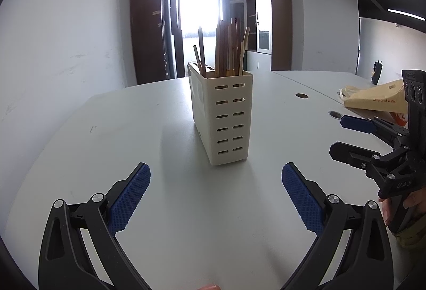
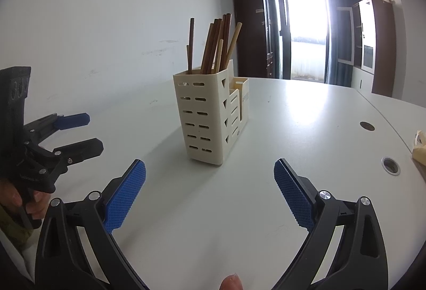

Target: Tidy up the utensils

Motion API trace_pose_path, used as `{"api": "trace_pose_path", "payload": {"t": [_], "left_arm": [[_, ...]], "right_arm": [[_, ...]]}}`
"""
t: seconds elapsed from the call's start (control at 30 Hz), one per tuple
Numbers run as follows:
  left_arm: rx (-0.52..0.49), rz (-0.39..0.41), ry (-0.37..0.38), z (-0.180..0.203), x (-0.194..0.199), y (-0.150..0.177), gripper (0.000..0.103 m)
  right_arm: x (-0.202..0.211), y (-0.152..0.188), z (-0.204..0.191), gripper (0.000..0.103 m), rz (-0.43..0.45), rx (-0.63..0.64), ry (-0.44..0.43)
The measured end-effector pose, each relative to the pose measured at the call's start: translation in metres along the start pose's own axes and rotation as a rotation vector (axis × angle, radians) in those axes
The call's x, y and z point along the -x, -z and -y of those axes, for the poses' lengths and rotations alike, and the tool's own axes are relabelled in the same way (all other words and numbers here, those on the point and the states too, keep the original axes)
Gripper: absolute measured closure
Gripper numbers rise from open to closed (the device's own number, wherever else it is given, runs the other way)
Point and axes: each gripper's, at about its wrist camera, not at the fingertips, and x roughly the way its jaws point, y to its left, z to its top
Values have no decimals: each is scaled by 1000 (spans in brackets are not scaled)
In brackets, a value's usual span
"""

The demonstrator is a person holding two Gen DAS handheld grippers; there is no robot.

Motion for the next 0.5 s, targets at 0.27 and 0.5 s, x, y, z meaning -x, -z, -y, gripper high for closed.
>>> {"api": "trace_pose_path", "payload": {"t": [0.27,0.5], "left_arm": [[0,-4,-7,1,-2,2,6],[16,-10,-5,-1,-5,2,6]], "right_arm": [[-1,1,-2,5,-9,12,-9],[-1,0,-3,5,-9,10,-11]]}}
